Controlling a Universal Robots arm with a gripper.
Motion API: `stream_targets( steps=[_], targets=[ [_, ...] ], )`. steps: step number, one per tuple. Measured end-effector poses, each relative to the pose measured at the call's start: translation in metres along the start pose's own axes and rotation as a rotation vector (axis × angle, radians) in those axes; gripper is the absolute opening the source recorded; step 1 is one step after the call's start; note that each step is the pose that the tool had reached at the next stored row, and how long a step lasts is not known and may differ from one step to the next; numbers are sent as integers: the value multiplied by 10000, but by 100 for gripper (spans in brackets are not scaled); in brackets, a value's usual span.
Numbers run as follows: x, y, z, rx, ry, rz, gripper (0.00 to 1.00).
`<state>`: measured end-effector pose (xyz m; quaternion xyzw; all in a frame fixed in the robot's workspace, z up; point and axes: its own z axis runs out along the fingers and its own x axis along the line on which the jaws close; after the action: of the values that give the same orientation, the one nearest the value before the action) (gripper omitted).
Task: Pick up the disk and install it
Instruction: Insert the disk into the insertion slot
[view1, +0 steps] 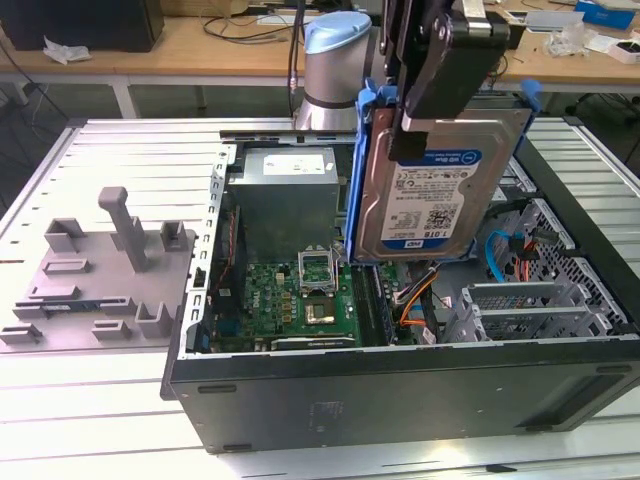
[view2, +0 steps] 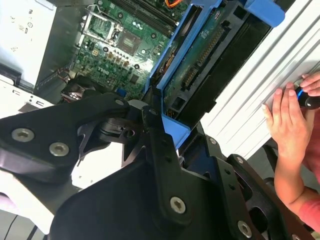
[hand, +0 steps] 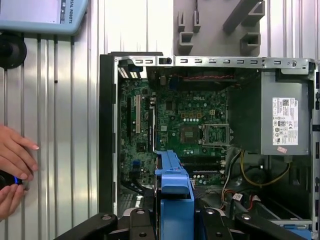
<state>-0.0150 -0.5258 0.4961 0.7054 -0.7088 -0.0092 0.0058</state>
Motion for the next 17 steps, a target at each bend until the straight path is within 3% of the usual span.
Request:
stream_targets(
  steps=[4, 17],
  targets=[
    [39, -47, 3, 1, -92, -2, 36],
    [137, -347, 10, 0, -176, -3, 36]
  ],
)
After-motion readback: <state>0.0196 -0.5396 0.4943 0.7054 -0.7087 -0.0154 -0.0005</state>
